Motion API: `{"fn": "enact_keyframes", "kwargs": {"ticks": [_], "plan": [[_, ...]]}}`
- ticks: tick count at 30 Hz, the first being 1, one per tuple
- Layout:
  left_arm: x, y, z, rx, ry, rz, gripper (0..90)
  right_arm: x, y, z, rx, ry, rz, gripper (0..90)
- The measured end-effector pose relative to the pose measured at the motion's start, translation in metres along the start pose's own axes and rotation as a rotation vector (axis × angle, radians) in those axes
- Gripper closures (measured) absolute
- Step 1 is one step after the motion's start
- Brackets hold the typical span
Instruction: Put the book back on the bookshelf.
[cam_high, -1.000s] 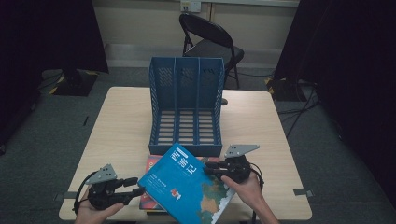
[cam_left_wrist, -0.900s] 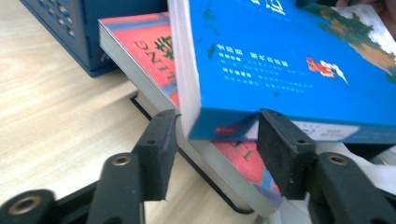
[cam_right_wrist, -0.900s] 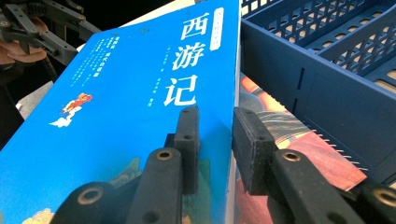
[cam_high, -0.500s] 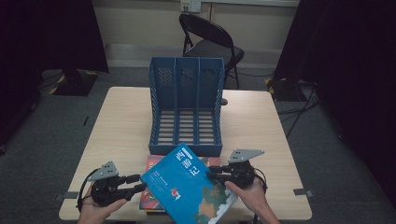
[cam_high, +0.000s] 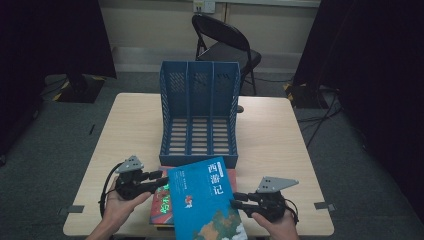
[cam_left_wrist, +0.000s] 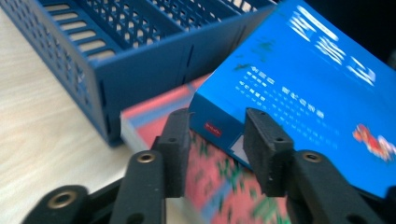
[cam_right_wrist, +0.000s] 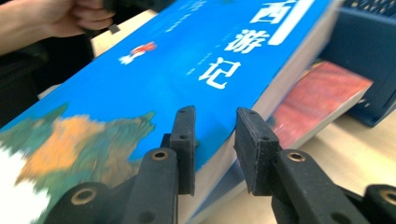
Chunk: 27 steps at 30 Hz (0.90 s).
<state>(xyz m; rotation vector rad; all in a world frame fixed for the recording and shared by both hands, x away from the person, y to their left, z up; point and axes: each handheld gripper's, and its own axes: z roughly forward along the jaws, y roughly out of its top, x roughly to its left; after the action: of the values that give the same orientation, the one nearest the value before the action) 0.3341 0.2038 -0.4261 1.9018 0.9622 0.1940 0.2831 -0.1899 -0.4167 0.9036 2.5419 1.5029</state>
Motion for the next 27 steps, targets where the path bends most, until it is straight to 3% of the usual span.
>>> {"fn": "enact_keyframes", "kwargs": {"ticks": [3,7,11,13,15,16,19,22,27], "plan": [[0.007,0.002,0.001,-0.025,-0.038,-0.088,55.2,0.004,0.000,-0.002,0.003,-0.015,-0.020,68.3],[-0.004,0.004,-0.009,-0.033,-0.065,-0.069,50.5,-0.006,0.009,0.006,-0.036,-0.050,-0.007,59.2],[-0.019,0.004,0.001,0.007,-0.116,-0.037,47.7,-0.022,0.022,0.023,-0.051,-0.072,0.013,53.2],[-0.025,0.003,0.006,0.018,-0.065,-0.034,42.6,-0.025,0.026,0.030,-0.073,-0.110,0.005,51.1],[-0.027,0.001,0.007,0.004,-0.047,-0.042,41.4,-0.029,0.026,0.034,-0.082,-0.107,0.030,51.7],[-0.028,0.001,0.007,0.006,-0.033,-0.017,43.6,-0.030,0.025,0.034,-0.087,-0.106,0.045,52.6],[-0.028,0.003,0.009,0.011,-0.034,-0.013,45.0,-0.027,0.022,0.032,-0.081,-0.108,0.070,53.3],[-0.031,0.007,0.015,0.027,-0.035,0.019,38.2,-0.022,0.020,0.029,-0.078,-0.131,0.084,52.2],[-0.028,0.012,0.022,0.023,-0.061,0.024,36.4,-0.010,0.017,0.024,-0.043,-0.160,0.049,40.6]]}}
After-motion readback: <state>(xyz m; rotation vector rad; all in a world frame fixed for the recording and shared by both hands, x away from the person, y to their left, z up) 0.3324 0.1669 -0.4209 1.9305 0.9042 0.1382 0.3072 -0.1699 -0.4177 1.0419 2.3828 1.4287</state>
